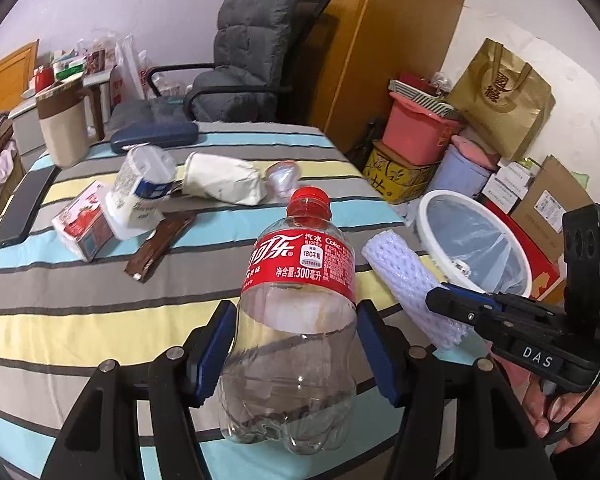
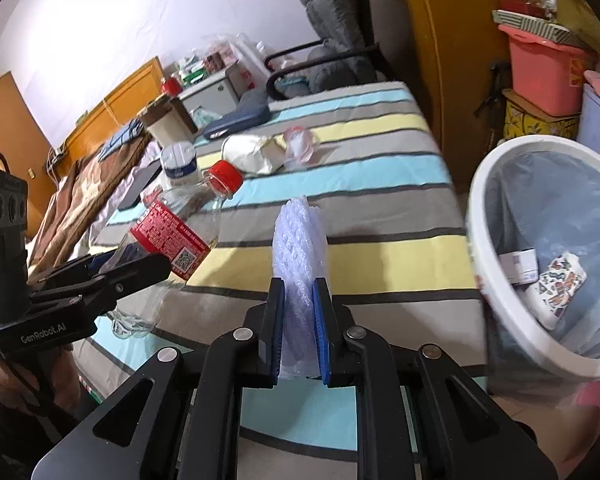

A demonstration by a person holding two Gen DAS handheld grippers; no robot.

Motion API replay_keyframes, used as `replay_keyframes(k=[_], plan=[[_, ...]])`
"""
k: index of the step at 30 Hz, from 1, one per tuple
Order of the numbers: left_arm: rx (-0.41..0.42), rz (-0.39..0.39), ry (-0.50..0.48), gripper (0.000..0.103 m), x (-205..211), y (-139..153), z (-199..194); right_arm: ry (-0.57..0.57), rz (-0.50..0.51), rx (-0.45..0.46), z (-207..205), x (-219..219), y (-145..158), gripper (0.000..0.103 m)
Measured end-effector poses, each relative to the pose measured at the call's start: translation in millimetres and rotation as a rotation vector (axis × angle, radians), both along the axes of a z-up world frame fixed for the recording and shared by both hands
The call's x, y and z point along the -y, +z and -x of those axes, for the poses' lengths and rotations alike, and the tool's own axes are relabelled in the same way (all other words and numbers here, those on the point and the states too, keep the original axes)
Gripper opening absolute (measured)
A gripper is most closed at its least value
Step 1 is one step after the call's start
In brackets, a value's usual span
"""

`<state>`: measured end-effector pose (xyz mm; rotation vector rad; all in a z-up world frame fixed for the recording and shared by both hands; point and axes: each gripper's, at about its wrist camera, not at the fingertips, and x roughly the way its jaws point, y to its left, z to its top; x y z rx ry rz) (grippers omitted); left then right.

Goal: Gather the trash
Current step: 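Carry the bottle and foam sleeve over the bin and open both tools to drop them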

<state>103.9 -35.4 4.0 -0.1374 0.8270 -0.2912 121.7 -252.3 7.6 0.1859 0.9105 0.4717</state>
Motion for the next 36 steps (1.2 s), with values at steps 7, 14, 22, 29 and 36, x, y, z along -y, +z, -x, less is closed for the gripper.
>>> replay_keyframes(k=[7, 14, 22, 29, 36], plan=[[0.004, 0.009, -0.068, 0.062, 36, 0, -7, -0.072, 0.004, 0.019, 1, 27, 7, 0.016], [0.037, 0.015, -0.152, 0.062, 75, 8, -16, -0.172, 0.017, 0.050, 5, 61, 17, 0.016], [0.056, 0.031, -0.228, 0.062, 116, 15, -29, -0.281, 0.038, 0.065, 8, 97, 20, 0.016], [0.053, 0.030, -0.279, 0.062, 151, 16, -41, -0.362, 0.043, 0.064, 8, 122, 19, 0.016], [0.034, 0.030, -0.332, 0.062, 185, 10, -56, -0.409, 0.050, 0.044, 7, 139, 13, 0.016]])
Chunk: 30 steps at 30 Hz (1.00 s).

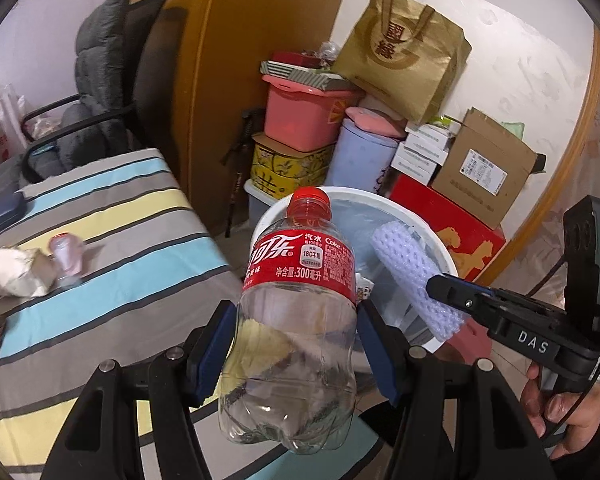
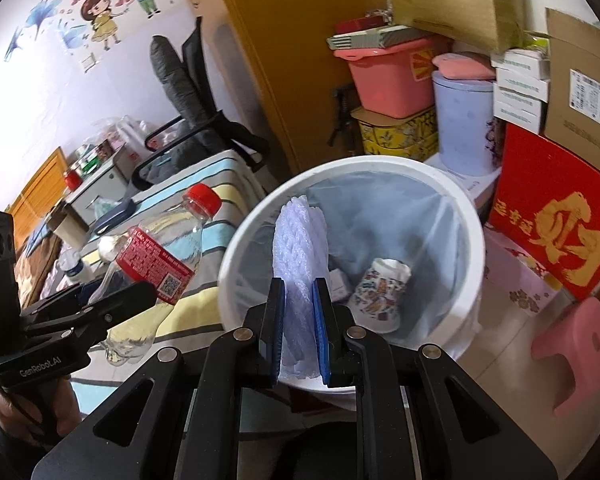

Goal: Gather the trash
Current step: 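Carry the bottle and foam sleeve over the bin and open both tools to drop them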

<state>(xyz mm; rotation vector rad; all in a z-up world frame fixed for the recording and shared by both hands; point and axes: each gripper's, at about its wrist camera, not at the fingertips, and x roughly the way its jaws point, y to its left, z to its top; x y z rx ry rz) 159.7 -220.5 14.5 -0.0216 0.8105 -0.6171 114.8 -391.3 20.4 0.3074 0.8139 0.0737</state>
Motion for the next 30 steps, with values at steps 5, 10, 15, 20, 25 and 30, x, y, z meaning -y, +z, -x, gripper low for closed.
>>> replay_keyframes(k=[5, 10, 15, 20, 25, 30], plan=[[-0.017, -0.017, -0.031, 0.062, 20, -8, -9, -0.025, 0.005, -0.027, -3, 10, -8, 0.016], [-0.030, -0.019, -0.058, 0.062, 37, -13, -21, -0.043, 0.003, -0.051, -7, 18, -15, 0.016], [-0.051, -0.014, -0.075, 0.062, 54, -18, -36, -0.040, -0.002, -0.076, -13, 22, -21, 0.019], [-0.041, 0.017, -0.071, 0.069, 54, -16, -42, -0.046, -0.003, -0.054, -11, 25, -17, 0.037], [-0.030, 0.025, -0.060, 0.070, 44, -12, -40, -0.057, -0.016, -0.024, -7, 26, -8, 0.043], [-0.038, 0.034, -0.027, 0.070, 24, -10, -34, -0.052, -0.016, -0.001, -4, 21, -1, 0.043]])
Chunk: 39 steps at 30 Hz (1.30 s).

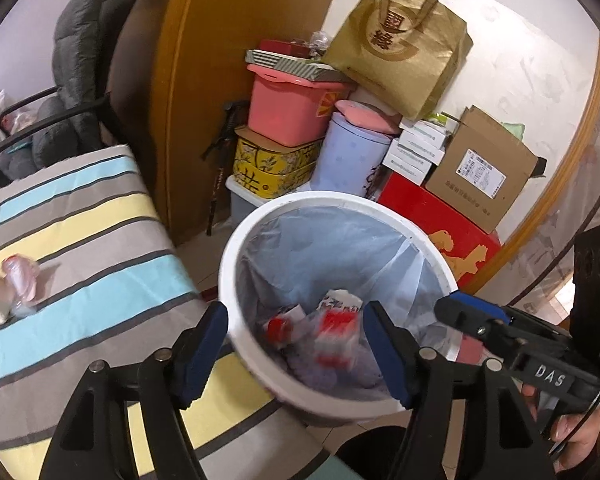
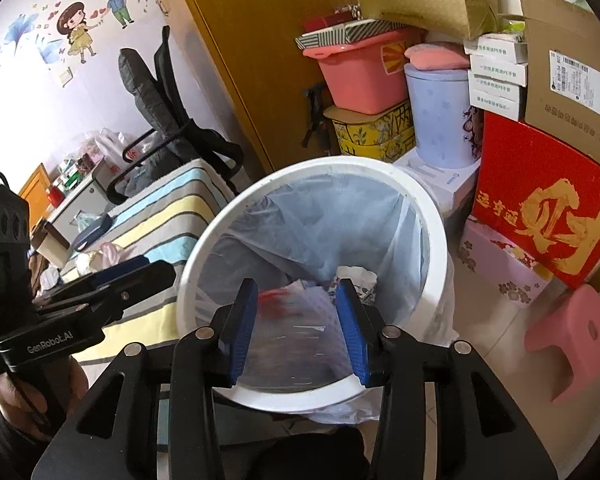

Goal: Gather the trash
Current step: 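Carry the bottle and foam sleeve over the bin and open both tools to drop them, then move both open tools back from the bin to the table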

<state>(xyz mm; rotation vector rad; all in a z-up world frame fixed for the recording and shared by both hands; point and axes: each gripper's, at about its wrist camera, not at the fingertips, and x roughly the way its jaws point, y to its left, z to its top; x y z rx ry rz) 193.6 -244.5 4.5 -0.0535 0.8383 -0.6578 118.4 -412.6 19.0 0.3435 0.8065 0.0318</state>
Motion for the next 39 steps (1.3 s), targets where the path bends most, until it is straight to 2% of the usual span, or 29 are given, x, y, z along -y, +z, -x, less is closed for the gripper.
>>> replay_keyframes(k=[14, 24, 39], plan=[[0.049, -0.042, 0.130, 0.067, -67, 7, 48, 0.130, -0.003, 0.054, 11, -43, 12, 0.043], [0.048, -0.060, 0.223, 0.060, -125, 0, 80, 0.264, -0.012, 0.058, 11, -88, 10, 0.043], [0.064, -0.086, 0.378, 0.060, -184, 0, 99, 0.400, 0.010, 0.036, 11, -139, 5, 0.043]])
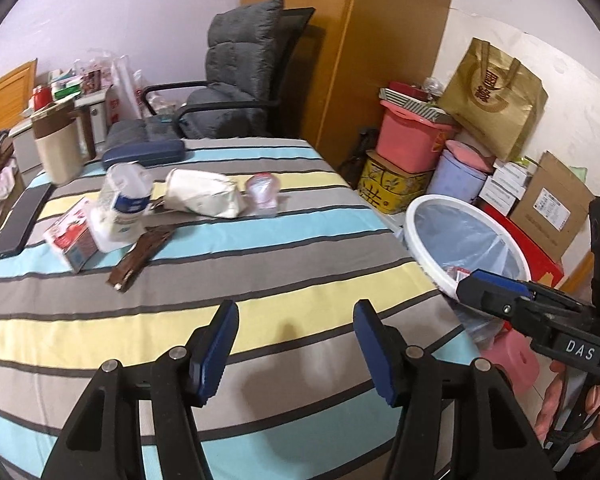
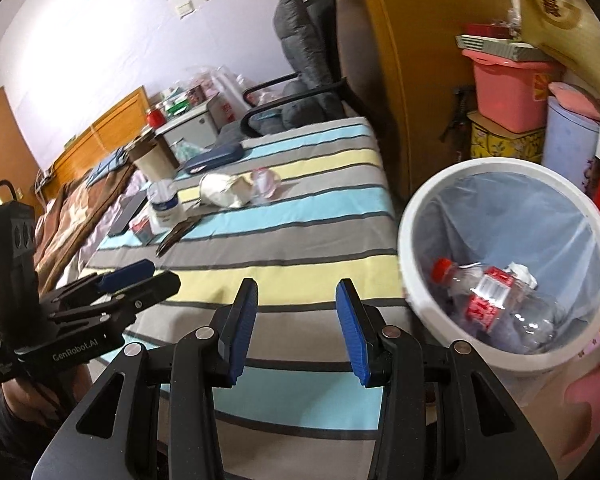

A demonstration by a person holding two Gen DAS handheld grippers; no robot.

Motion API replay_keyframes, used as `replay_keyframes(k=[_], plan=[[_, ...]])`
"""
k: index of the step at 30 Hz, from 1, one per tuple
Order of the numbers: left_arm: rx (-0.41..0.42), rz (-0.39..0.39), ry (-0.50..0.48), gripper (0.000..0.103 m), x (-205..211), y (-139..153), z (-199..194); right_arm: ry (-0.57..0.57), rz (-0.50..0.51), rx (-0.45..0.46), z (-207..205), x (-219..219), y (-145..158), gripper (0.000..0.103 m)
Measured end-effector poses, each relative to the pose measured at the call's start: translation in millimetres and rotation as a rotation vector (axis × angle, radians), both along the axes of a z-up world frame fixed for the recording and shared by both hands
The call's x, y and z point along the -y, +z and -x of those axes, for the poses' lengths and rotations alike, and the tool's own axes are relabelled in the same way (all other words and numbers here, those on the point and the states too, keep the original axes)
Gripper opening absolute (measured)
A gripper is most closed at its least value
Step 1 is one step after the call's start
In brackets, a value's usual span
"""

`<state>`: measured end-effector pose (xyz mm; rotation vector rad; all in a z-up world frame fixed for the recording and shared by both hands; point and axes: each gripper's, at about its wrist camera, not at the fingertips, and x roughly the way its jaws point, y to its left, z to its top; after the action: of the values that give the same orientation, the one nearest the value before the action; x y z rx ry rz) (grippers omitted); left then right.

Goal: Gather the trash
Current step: 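Move both open tools back from the bin to the table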

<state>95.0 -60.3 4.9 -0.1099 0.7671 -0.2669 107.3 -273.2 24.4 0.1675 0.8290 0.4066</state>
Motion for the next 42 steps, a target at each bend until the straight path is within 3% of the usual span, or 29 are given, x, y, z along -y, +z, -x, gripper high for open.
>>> replay_keyframes(k=[10, 19, 33, 42], plan=[[-0.021, -0.021, 0.075, 0.060, -34, -10, 10, 0.052, -0.009, -0.065, -3, -22, -10, 0.047], [-0.022, -0.019, 0.152, 0.060, -69, -9, 2, 0.085, 0.014, -0.061, -13, -40, -6, 0.047], [0.009, -0.049, 0.258, 0.060, -131, 0, -33, 0.090, 0.033, -0.063, -50, -60, -4, 0.047], [-0.008, -0.100, 0.280, 0.060, -157, -10, -62, 0.081, 0.022, -0.084, -78, -68, -9, 0.047]])
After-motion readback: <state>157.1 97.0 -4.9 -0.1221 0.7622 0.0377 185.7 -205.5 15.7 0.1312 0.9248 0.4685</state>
